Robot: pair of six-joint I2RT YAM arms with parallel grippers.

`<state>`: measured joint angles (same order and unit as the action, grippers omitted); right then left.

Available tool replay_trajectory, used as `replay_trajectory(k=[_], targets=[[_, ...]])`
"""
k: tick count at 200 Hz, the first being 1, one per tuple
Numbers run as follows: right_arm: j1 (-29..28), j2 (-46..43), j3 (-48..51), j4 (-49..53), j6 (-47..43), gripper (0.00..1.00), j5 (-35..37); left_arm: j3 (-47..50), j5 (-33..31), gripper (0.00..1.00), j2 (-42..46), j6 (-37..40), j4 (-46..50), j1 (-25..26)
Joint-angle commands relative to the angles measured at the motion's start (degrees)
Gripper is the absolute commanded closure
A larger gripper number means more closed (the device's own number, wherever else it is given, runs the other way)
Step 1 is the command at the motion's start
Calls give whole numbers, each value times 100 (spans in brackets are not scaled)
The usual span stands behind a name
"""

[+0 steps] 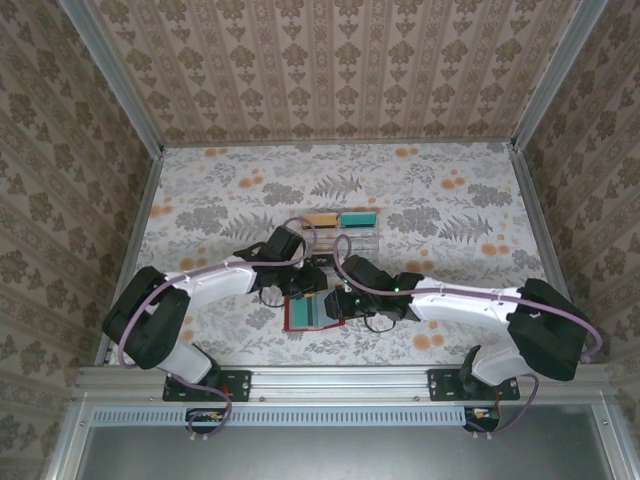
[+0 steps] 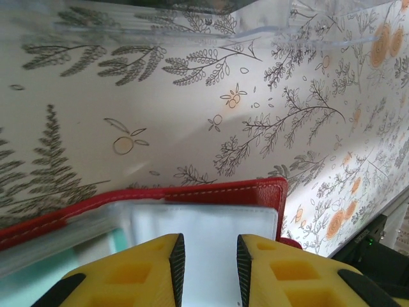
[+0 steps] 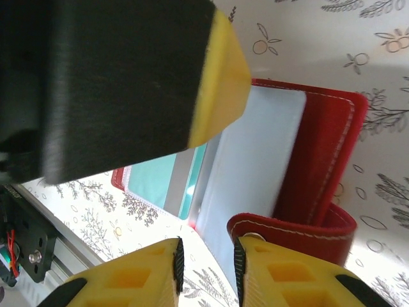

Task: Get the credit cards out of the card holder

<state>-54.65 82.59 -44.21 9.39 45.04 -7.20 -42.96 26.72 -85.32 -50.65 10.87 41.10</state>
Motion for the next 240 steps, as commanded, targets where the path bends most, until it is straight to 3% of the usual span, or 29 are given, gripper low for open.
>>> replay_trajectory(k=[1,49,161,240], targets=[[-28,250,-174,53,-11,73,-48,74,-171,69,524,185,451,-164],[-28,543,-276,259,-56,77,162,589,-271,68,1213,101,753,-305],[-46,606,-310,309,-48,75,165,1095,-198,69,930,-6,555,-296],[-63,630,-290,322,-48,75,186,1306,-349,69,1291,-41,654,-278]])
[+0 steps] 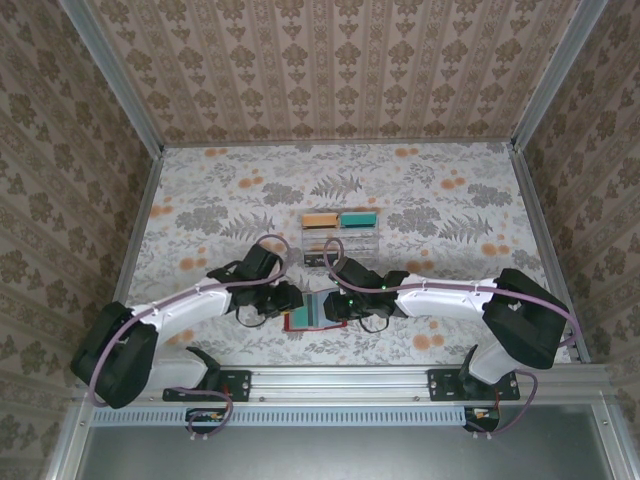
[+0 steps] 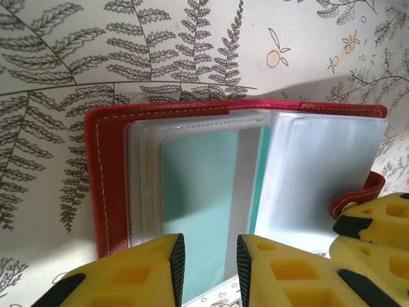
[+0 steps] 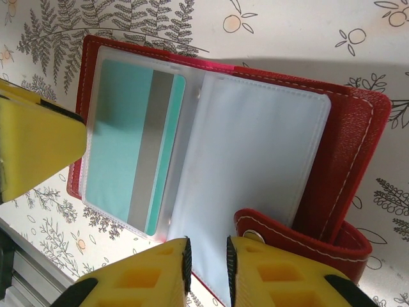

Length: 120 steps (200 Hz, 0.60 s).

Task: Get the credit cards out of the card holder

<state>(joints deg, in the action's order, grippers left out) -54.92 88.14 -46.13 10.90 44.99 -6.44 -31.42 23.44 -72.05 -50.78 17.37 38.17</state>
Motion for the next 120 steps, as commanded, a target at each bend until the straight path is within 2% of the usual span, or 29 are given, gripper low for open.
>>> replay_trajectory(k=[1,47,82,120], targets=[[-37,73,-98,174,-39,75,109,153,-18,69,-41,-37,-4,15],[-47,103,-234,306,-110,71,133,151,20,69,-377,-37,-215,91],[-46,-103,-552,745,-300,62,390,136,3,69,-424,-30,-264,137],[-62,-271,-929,1119,-369,58,589,127,-15,69,-440,-46,-269,162]])
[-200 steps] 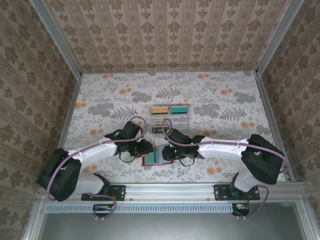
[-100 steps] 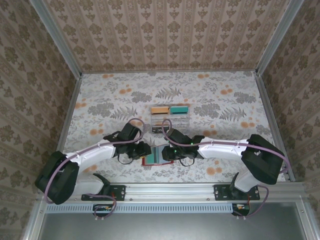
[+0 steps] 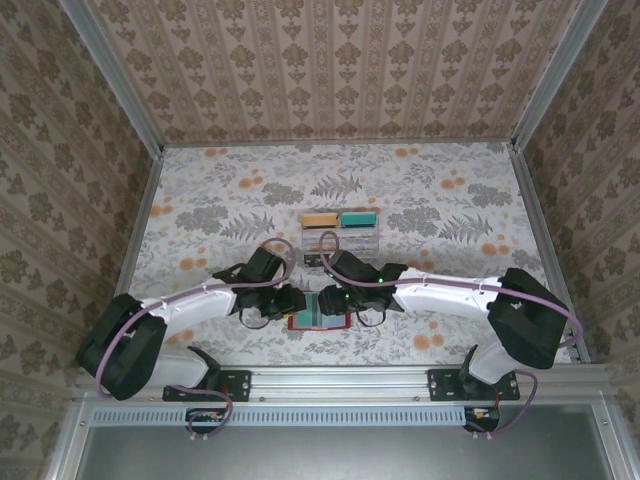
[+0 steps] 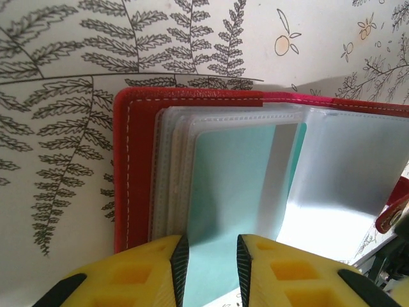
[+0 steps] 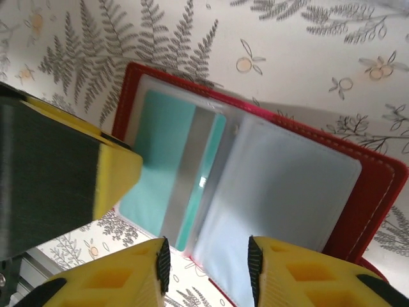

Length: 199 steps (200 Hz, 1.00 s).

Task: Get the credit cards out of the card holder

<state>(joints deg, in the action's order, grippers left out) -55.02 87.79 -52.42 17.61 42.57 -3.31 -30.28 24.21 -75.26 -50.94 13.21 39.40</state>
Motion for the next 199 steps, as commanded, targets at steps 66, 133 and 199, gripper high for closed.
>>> replay_trajectory(k=[66,133,199], targets=[[-83,386,-346,-143,221,71,-472,-39,-100,72,-160,-39,158,81],[236,812,186,-988,732,80,-1200,-63,-118,73,-208,-23,199,112],[365,1040,278,-1062,893,82,-1317,-74,-144,73,-214,-30,204,138]])
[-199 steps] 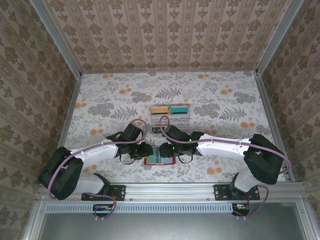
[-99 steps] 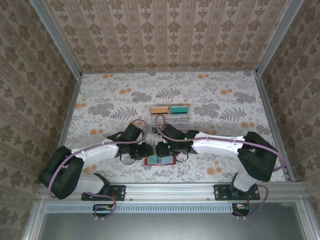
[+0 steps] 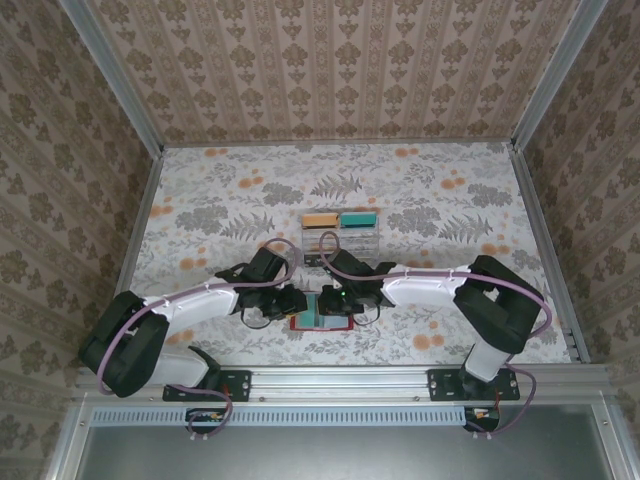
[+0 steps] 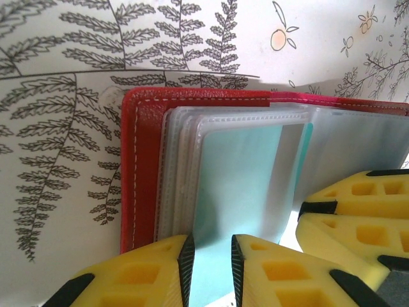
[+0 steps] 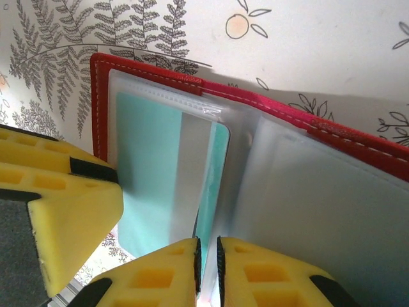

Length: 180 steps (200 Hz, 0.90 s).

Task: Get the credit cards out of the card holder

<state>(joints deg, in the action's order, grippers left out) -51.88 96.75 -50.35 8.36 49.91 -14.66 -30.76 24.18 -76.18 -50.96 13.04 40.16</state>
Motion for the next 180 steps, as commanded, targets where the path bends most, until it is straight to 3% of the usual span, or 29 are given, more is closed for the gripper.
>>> replay_trajectory(k=[1,95,141,152,180], targets=[[53,148,74,-140,163,82,-185,-22,-142,73,-124,-28,223,62],[117,297,128,-418,268,79,-391,-78,-127,74,-225,-19,156,149],[203,151,292,-527,335,93,-436,-124,-180,74,-259,-26,219,185],[227,85,347,-505,335,100,-409,-127,-236,75,-242,-19,292,183],[340,-103,514,-451,323,100,-348,-143,-389,82,-196,-35,471,166]])
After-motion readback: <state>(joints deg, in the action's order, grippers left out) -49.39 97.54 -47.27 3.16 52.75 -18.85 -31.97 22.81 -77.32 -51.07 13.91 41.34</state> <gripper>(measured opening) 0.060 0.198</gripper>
